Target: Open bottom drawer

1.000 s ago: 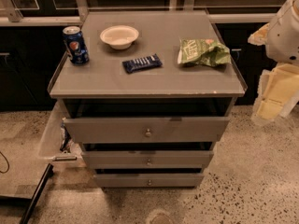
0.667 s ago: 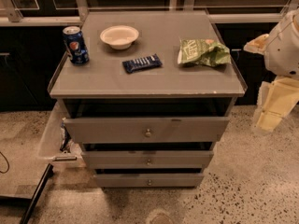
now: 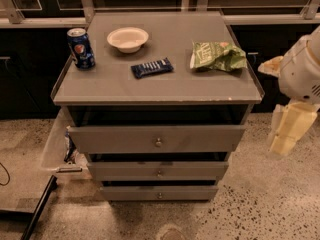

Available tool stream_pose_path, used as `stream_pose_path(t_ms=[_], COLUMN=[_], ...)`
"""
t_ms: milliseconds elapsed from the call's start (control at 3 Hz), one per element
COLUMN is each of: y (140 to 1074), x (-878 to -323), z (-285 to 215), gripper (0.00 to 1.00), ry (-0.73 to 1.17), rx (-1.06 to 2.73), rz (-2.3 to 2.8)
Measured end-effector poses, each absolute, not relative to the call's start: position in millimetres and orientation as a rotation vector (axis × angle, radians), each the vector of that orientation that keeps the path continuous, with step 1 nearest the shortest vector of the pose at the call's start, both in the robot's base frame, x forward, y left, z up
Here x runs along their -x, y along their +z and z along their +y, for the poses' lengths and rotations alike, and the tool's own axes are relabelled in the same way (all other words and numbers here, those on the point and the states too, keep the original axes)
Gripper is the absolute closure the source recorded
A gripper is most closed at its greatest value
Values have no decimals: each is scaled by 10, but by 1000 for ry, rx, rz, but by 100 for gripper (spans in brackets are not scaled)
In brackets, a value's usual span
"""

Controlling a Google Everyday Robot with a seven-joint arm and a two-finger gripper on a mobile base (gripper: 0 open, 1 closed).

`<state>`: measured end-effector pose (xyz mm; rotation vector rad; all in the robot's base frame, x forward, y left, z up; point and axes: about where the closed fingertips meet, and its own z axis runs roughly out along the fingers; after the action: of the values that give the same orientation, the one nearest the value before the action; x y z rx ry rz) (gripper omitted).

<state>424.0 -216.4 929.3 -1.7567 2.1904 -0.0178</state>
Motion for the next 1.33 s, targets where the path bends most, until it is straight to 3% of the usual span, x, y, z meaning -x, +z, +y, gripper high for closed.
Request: stream_pose_path(t_ms=[1000,1333], y=[7719,7718], x=[-4198,-4198], z=[-2190,-2193], gripper=[0,0], ry=[105,103], rx=[1830,1830], rz=[2096,2097])
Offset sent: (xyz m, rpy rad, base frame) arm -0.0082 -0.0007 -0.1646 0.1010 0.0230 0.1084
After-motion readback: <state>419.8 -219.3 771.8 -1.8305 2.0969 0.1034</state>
